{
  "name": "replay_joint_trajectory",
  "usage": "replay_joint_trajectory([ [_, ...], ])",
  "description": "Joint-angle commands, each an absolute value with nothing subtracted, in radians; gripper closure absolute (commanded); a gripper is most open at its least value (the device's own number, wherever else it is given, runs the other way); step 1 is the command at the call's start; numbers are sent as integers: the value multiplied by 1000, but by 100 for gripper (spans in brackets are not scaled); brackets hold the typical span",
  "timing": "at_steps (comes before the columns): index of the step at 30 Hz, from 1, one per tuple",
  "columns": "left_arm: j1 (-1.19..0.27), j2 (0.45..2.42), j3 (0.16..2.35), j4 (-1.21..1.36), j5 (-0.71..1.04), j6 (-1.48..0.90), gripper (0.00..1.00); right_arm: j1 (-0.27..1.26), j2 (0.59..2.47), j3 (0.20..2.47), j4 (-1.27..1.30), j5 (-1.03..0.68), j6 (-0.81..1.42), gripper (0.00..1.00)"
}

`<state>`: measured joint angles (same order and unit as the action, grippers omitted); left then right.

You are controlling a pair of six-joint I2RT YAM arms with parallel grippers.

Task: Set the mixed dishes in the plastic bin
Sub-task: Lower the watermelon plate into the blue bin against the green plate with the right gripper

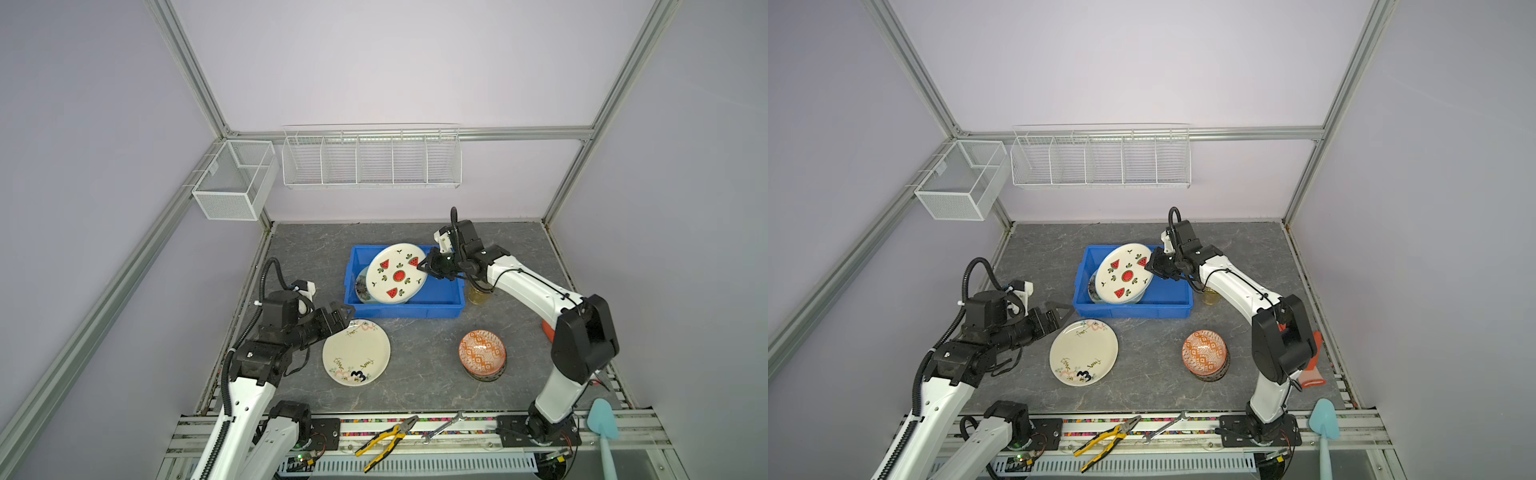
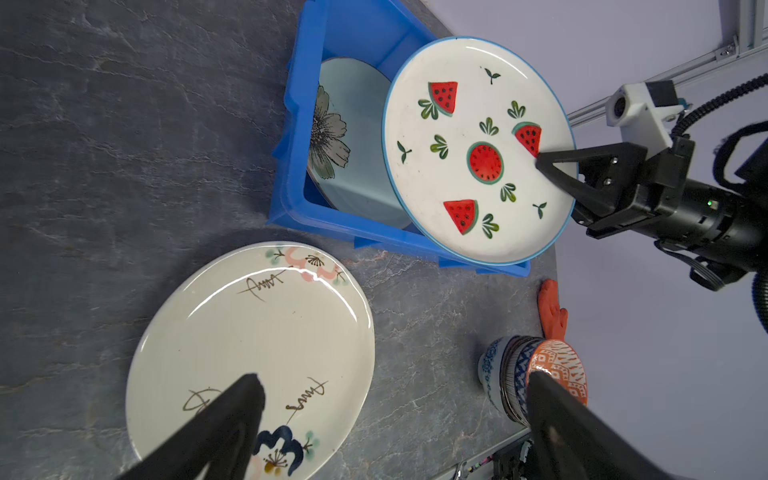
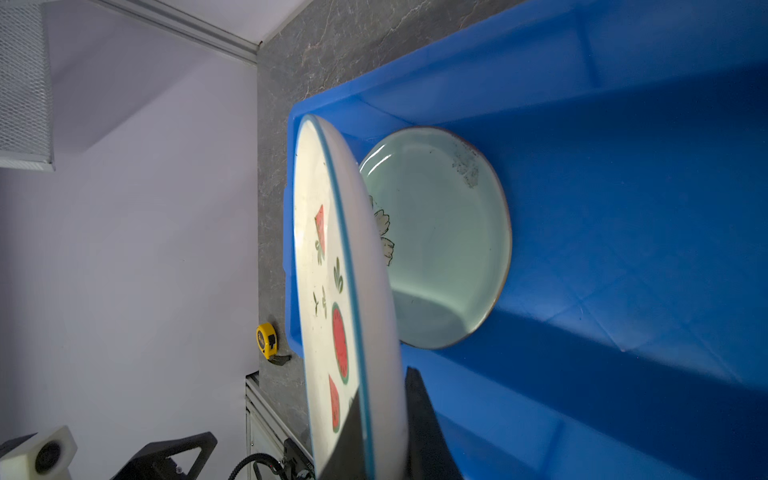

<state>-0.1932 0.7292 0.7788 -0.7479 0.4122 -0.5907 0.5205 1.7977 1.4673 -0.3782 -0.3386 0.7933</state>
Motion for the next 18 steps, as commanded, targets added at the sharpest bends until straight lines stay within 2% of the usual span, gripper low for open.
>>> replay_joint_trajectory([
  [1,-153,729,814,-792,406,-550,1,514,1816,1540,-244,-405,838,93],
  [18,-69,777,784,-779,474,-492,1,553,1968,1573,-137,-393,906,93],
])
